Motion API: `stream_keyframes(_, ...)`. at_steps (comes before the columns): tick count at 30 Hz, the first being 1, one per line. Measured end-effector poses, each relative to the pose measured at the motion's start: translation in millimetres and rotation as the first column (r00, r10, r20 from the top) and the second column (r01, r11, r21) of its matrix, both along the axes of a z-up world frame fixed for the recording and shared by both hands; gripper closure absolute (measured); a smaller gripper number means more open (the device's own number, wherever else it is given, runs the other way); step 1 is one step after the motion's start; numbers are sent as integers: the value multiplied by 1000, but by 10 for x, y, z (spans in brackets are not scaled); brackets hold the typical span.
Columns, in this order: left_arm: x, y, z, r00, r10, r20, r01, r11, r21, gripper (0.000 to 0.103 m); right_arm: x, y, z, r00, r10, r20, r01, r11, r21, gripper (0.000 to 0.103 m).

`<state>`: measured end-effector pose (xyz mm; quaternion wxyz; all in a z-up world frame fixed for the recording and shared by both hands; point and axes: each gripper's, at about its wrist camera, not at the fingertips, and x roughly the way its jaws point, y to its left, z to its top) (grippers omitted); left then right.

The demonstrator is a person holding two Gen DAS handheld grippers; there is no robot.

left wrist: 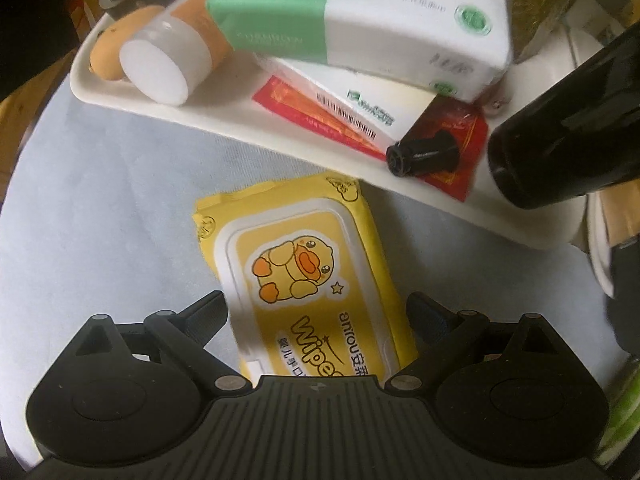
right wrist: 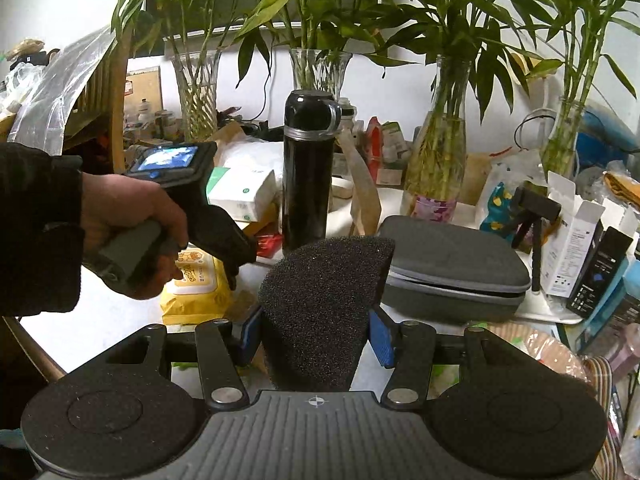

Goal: Organize soft objects
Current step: 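Lift the black sponge with the right tool while the left tool lowers onto the yellow duck wipes packet, then close the left tool on the yellow duck wipes packet and lift it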

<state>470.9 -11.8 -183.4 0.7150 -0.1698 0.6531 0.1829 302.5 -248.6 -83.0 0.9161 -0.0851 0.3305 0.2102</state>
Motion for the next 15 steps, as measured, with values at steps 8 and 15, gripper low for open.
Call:
stream_keyframes(8,-42,-44,-53,995,-88,-47,91,994,61,9,11,20,-33,1000,3,-9,-3,1000,-19,46)
stream_keyframes(15,-174,195,7,994,-85,-64,87,996,26,30,11,42,-14,1000,3,-18,-4,1000,-3,46)
